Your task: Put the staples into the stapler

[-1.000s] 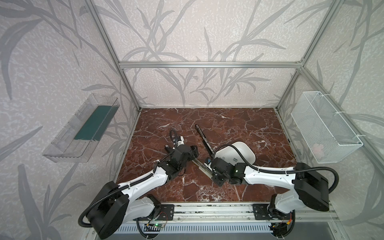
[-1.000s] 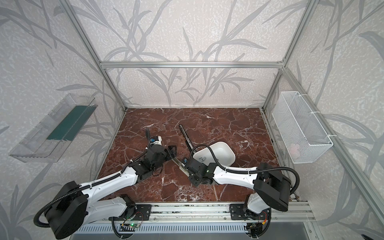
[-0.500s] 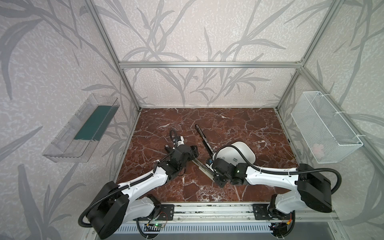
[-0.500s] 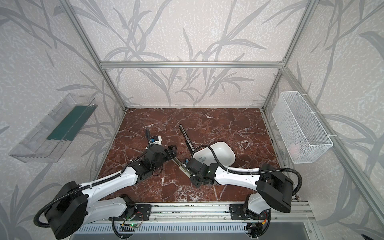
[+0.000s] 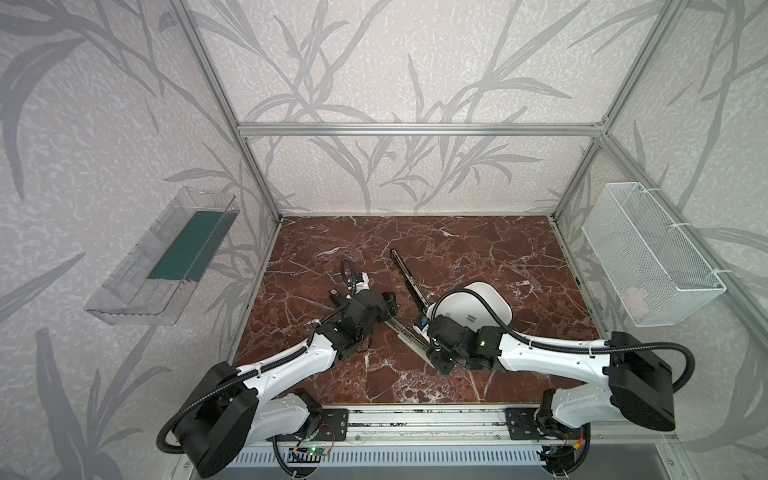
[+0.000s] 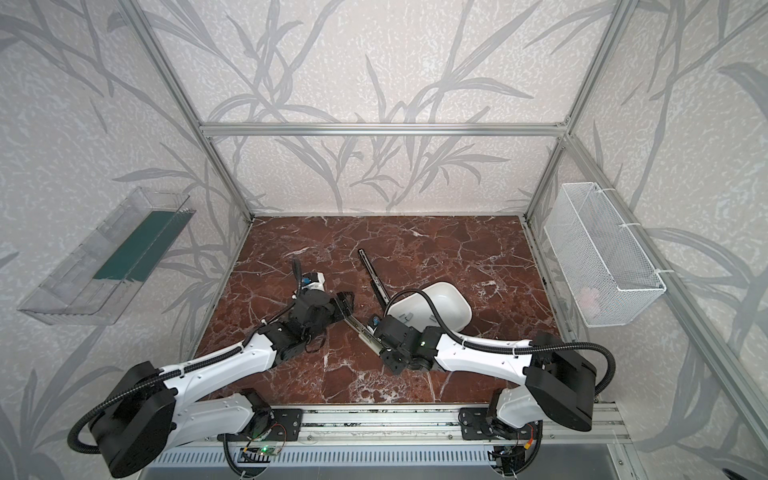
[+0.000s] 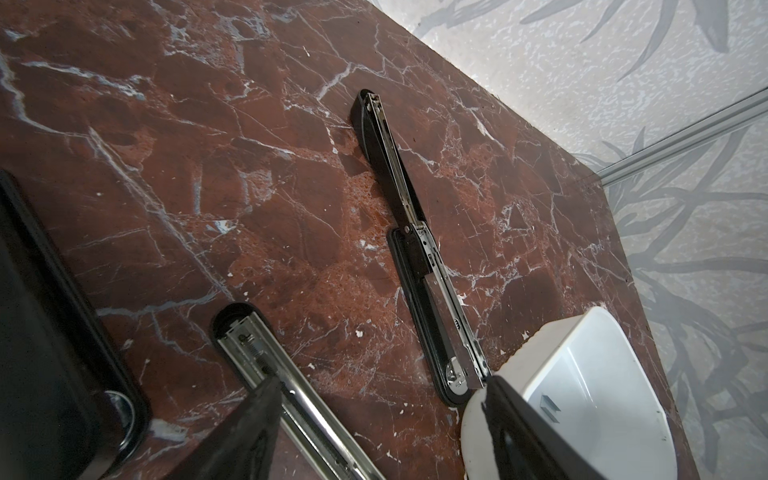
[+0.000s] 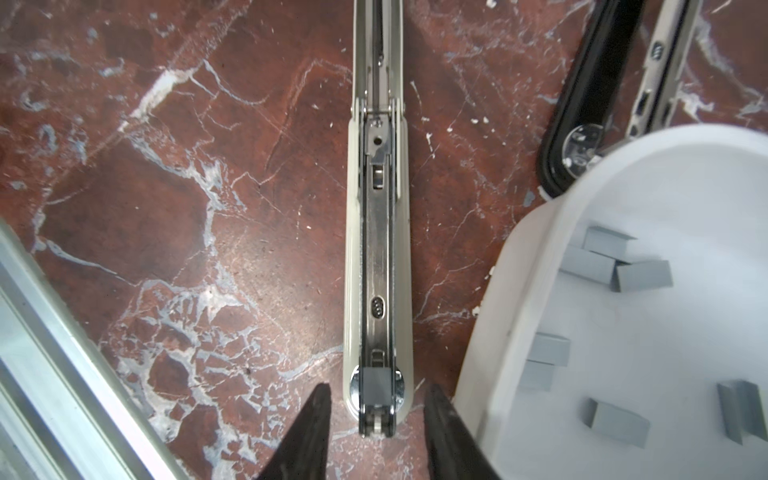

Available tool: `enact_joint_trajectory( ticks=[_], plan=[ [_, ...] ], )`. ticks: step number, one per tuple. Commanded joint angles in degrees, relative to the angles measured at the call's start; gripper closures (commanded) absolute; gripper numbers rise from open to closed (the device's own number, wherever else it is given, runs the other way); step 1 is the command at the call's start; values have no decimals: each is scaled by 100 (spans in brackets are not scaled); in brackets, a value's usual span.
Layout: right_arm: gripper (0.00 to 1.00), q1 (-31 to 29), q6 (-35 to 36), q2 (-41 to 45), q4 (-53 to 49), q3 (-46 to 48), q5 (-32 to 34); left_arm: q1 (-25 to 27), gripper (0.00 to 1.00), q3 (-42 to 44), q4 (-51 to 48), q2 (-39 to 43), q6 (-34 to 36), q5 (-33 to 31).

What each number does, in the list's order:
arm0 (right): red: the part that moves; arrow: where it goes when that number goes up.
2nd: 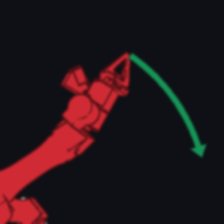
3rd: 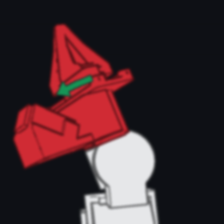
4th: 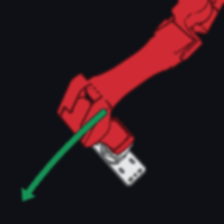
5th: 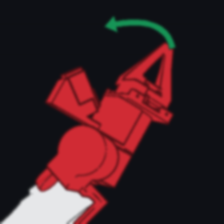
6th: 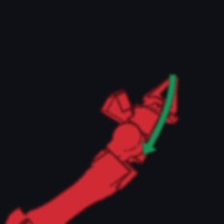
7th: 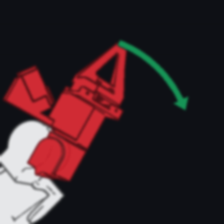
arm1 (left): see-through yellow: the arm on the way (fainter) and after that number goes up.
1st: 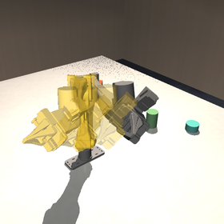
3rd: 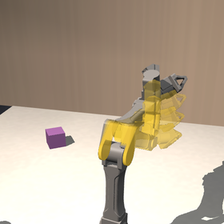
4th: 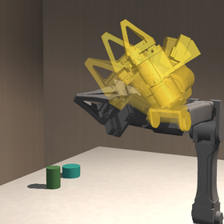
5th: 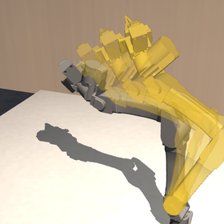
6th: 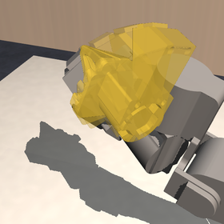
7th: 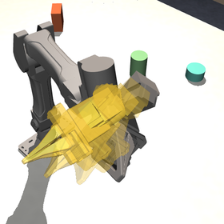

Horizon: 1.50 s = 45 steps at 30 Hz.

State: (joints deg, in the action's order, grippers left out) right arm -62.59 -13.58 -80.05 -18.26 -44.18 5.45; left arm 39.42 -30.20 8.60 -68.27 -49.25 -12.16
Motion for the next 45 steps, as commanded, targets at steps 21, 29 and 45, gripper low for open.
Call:
enact_joint_trajectory(
  ticks=[21, 29, 45],
  plan=[
    [52, -331, -479, -648, 1060, 453, 584, 428, 14, 904, 638, 51, -554, -813],
    [70, -326, -592, -736, 1143, 406, 635, -289, 12, 1297, 1087, 130, -701, 171],
    [82, -927, -810, -192, 903, 880, 991, -557, 12, 1673, 1007, 790, -758, 689]
  ],
)
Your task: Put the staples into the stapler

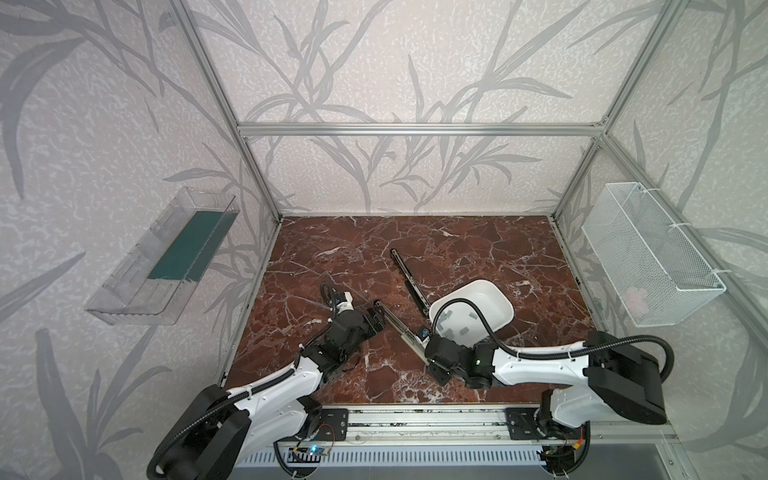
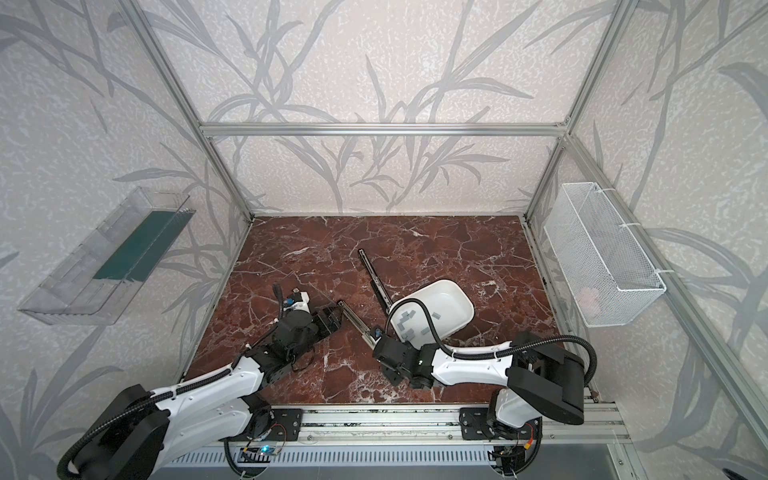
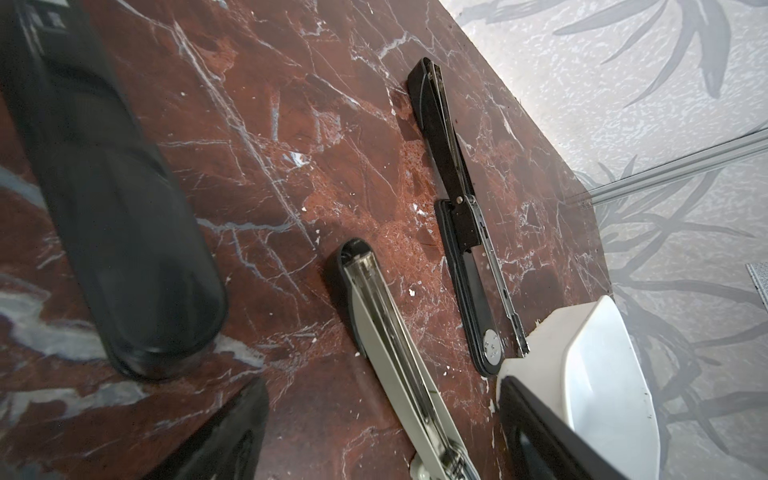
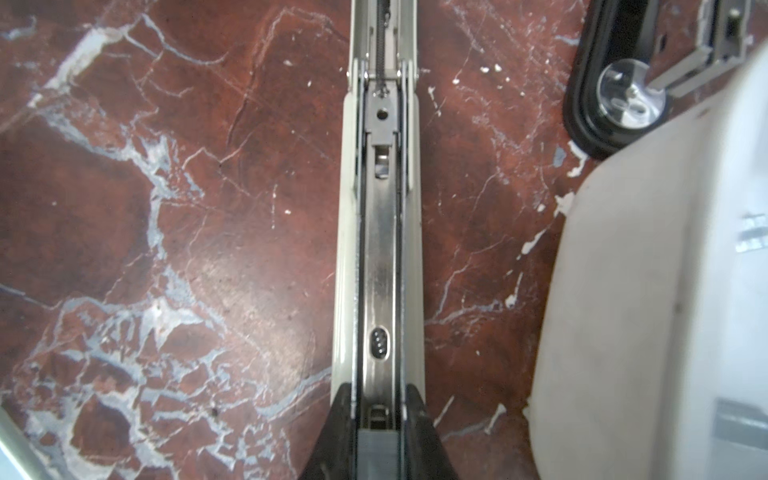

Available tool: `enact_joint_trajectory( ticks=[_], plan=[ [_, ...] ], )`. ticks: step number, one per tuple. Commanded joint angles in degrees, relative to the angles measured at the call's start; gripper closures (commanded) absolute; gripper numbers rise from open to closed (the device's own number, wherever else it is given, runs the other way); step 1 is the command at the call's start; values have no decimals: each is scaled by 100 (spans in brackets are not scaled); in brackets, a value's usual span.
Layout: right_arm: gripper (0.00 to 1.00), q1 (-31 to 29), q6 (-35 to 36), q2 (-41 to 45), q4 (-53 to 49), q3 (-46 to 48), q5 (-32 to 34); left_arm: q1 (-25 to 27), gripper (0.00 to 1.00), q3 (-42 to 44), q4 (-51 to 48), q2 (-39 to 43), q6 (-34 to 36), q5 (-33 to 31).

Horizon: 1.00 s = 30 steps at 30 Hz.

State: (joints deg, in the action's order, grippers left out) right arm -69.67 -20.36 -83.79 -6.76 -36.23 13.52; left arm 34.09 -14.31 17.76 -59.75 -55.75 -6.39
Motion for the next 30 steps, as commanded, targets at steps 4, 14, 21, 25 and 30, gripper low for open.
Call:
enact_joint_trajectory(
  ticks=[4, 14, 21, 25, 30],
  plan=[
    [82, -427, -515, 214, -206, 268, 386, -24, 14, 63, 433, -465, -156, 323],
    [82, -552, -863, 733, -14, 763, 467, -27, 17, -106, 640, -1226, -84, 150],
    [82, -548, -653, 805, 169, 967, 132, -99, 18, -360, 947, -1698, 78, 375],
    [83, -558, -550, 717, 350, 1003, -140, -140, 19, -400, 1439, -2172, -22, 622],
    [83, -564, -489, 612, 586, 960, -385, -160, 21, -476, 2029, -2799, -279, 1056]
  ],
)
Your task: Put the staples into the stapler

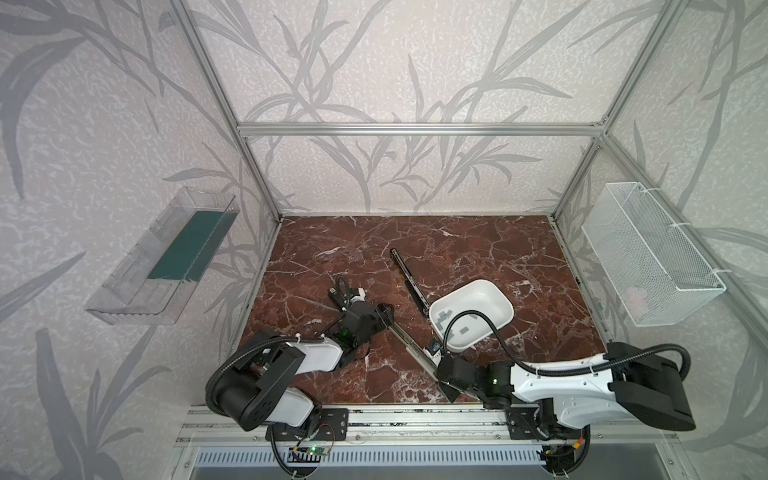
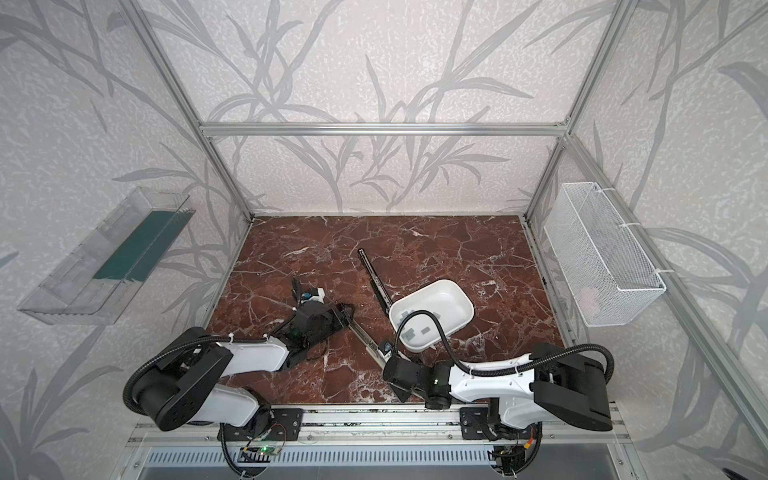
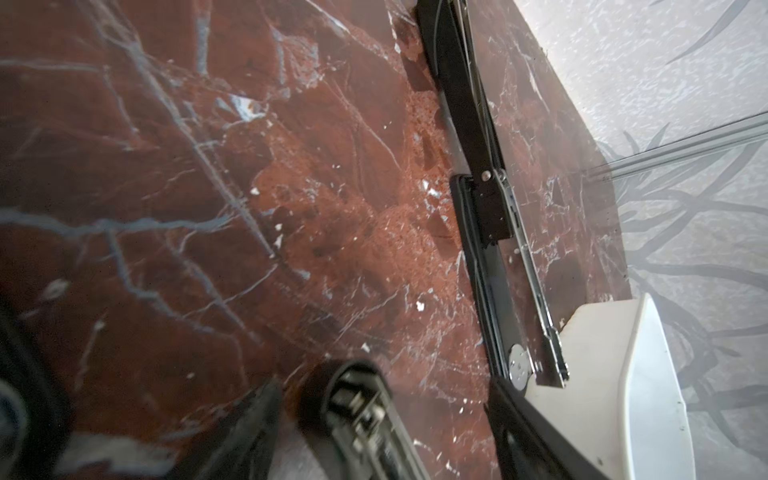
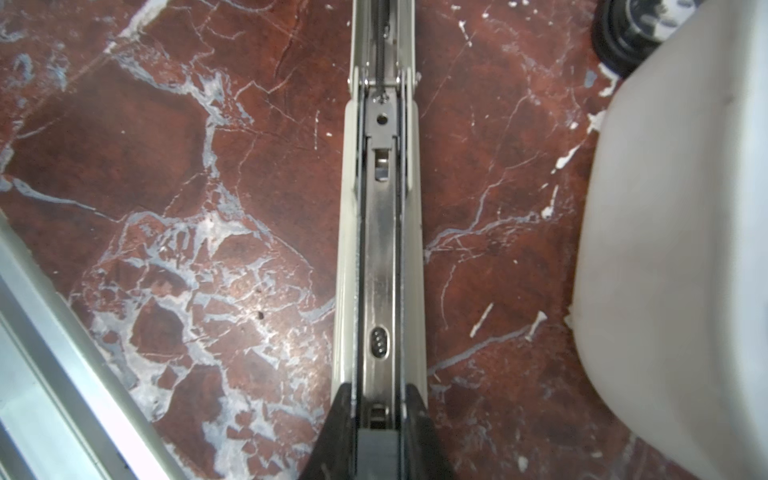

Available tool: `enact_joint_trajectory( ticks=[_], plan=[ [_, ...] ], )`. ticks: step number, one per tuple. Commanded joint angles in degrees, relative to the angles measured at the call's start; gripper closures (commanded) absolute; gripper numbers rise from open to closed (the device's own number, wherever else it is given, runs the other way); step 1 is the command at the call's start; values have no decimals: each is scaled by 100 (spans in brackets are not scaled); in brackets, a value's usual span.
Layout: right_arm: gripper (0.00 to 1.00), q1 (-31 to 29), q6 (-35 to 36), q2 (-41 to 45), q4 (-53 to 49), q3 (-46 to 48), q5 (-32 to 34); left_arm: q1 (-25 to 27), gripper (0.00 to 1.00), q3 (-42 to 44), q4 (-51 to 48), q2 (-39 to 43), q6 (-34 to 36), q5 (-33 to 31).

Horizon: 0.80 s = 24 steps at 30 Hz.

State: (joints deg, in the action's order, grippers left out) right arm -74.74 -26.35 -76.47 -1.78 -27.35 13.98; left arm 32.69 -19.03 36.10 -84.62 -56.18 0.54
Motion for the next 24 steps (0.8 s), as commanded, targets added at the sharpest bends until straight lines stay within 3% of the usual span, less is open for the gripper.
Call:
enact_joint_trajectory(
  ticks=[1, 7, 13, 18, 24],
  plan=[
    [83, -54, 105, -138, 165, 81, -467, -21, 21, -5, 319, -414, -290, 437],
    [84, -55, 149, -289, 569, 143, -718, -25, 19, 81, 748, -466, -246, 555],
    [86, -56, 152, -211, 992, 311, -921, -18, 15, -41, 153, -12, -190, 826],
    [94, -43, -235, -496, 685, -105, -454, 269, 15, 60, -571, 525, -621, 363],
    [94, -44, -385, -910, 771, -432, -455, 603, 13, 399, -124, 507, -1204, 73]
  ],
)
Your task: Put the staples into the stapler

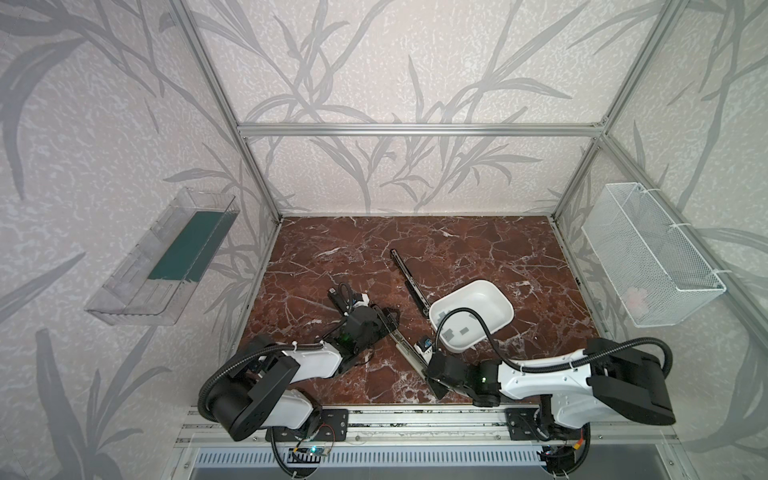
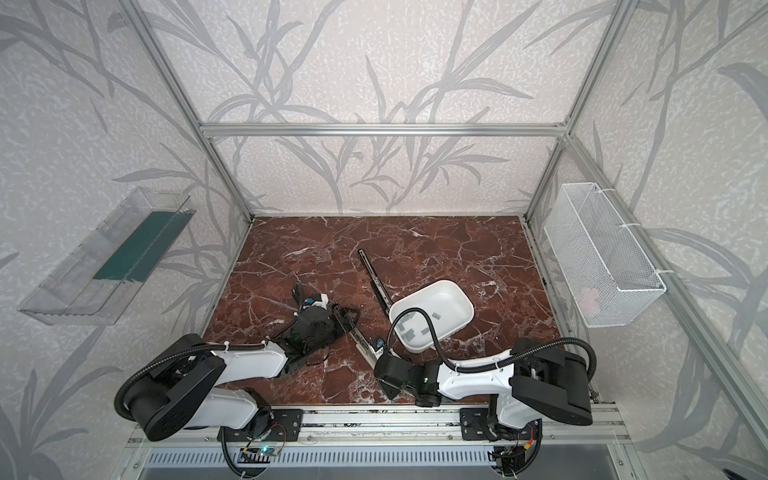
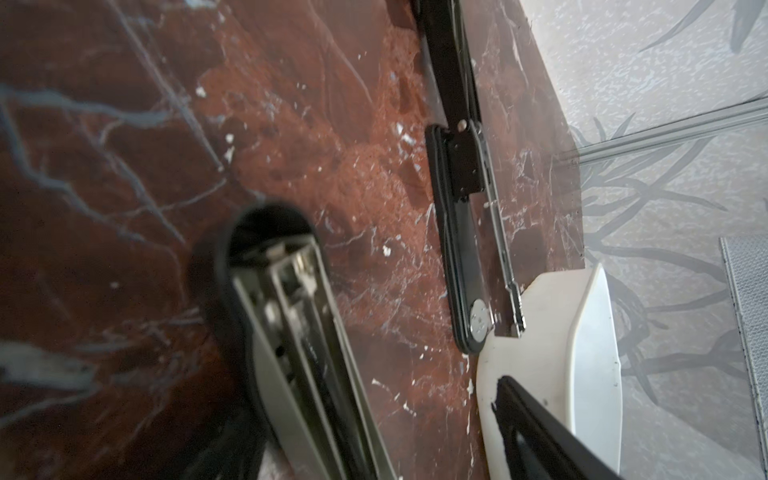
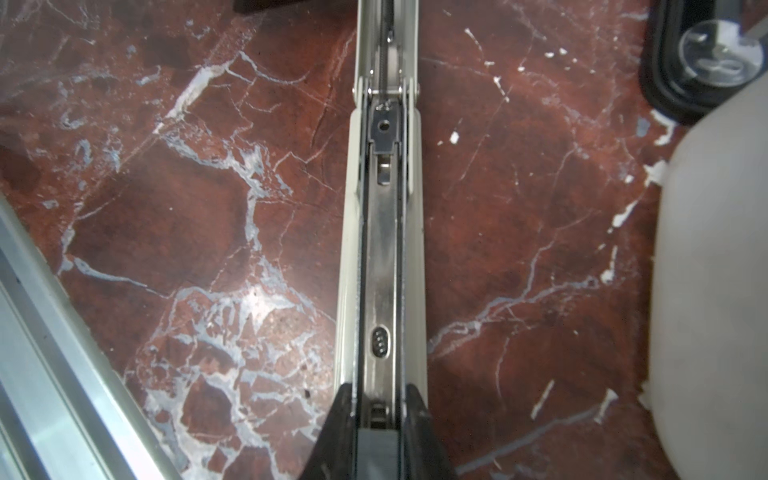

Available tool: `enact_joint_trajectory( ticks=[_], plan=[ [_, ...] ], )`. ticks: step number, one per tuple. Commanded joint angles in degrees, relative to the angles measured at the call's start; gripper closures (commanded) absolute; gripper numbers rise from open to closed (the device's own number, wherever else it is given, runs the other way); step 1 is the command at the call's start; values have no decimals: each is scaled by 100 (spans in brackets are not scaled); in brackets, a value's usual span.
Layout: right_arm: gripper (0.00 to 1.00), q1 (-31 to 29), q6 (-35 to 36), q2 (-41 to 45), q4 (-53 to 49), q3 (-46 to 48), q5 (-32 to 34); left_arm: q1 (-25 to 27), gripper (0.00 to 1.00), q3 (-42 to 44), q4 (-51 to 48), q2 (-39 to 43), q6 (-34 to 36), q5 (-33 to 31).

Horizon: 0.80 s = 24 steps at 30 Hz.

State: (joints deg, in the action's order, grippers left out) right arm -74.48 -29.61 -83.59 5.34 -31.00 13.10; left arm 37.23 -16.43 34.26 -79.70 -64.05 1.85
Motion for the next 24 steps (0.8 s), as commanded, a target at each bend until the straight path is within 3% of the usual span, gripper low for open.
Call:
enact_joint_trajectory(
  ticks=[1, 18, 24],
  plan=[
    [94, -67, -39, -218, 100, -87, -428, 197, 13, 118, 53, 14, -371, -86],
    [92, -88, -72, -428, 98, -181, -614, 263, 10, -162, -348, 943, 486, -254],
    [92, -89, -37, -443, 108, -198, -557, 311, 29, -91, -35, 868, 771, -153]
  ],
)
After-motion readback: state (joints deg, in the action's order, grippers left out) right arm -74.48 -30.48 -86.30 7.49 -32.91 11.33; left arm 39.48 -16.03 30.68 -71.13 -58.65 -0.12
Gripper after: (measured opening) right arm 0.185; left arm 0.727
